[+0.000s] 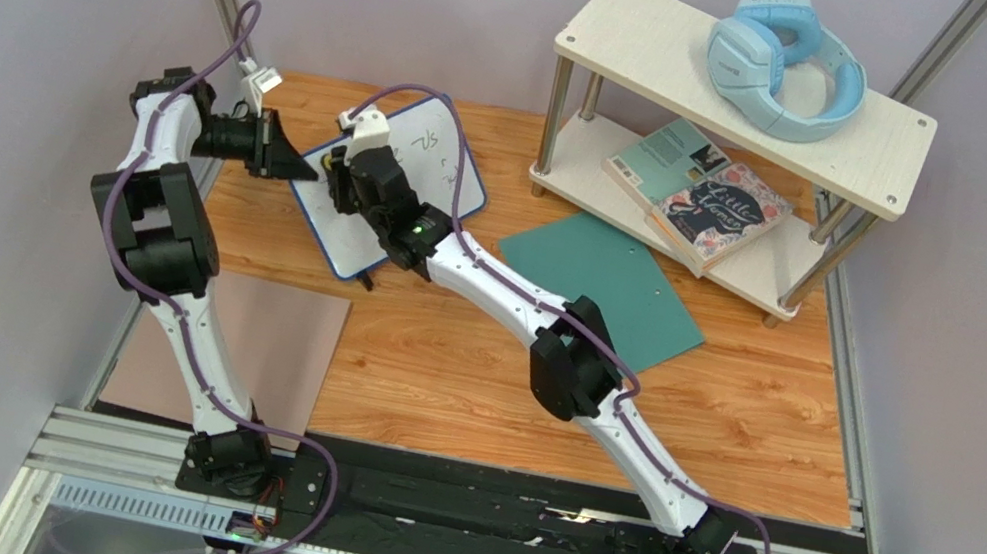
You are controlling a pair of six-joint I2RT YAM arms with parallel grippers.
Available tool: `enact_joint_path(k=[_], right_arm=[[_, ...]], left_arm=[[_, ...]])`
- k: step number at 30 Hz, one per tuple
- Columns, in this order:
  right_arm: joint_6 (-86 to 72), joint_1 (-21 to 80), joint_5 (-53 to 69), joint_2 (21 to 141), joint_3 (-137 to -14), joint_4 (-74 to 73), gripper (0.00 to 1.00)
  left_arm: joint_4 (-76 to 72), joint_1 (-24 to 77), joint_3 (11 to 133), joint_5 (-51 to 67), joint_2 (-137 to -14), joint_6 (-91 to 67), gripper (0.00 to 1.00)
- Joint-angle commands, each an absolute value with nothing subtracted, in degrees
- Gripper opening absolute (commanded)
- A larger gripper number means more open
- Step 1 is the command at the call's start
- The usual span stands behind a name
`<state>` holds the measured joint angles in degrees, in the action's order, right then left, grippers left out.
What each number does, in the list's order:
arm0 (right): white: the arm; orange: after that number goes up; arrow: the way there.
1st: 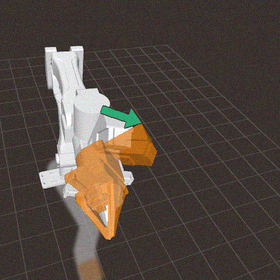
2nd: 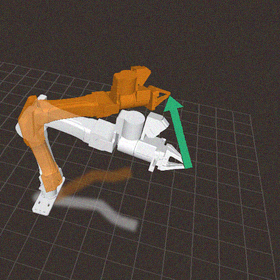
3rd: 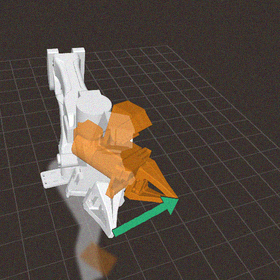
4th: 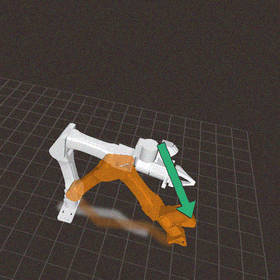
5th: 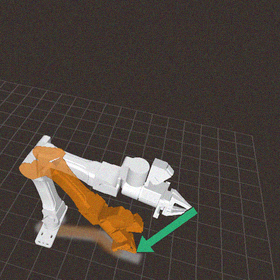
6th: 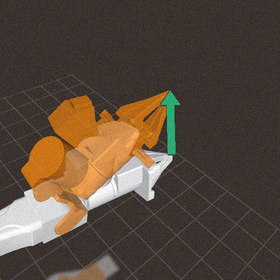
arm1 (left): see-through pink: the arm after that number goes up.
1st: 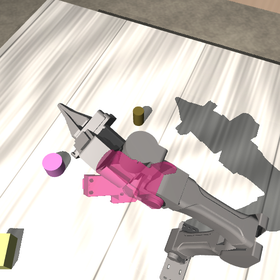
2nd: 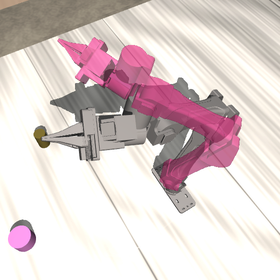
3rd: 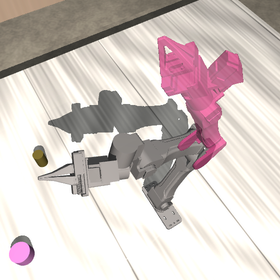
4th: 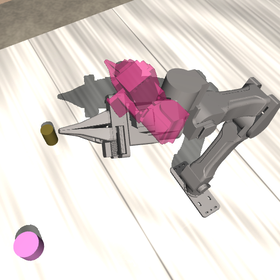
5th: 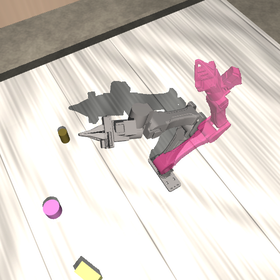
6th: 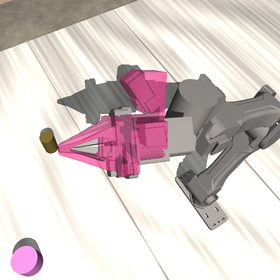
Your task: Erase the whiteboard
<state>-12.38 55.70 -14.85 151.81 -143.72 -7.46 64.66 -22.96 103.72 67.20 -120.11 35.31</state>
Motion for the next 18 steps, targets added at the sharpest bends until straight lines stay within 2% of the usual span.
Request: enact_joint_path(k=[1, 10, 18], right_arm=[[-14.67, 49.31, -20.82, 153.81, -144.93, -10.72, 0.00], [-13.19, 48.25, -20.57, 153.02, -143.36, -13.10, 0.00], [-4.40, 55.80, -22.15, 151.96, -139.92, -12.83, 0.00]], left_arm=[[75.84, -22.32, 105.99, 63.55, -118.65, 49.46, 0.00], [79.28, -22.32, 107.40, 64.25, -118.56, 50.54, 0.00], [79.63, -21.89, 109.25, 64.95, -119.09, 48.78, 0.00]])
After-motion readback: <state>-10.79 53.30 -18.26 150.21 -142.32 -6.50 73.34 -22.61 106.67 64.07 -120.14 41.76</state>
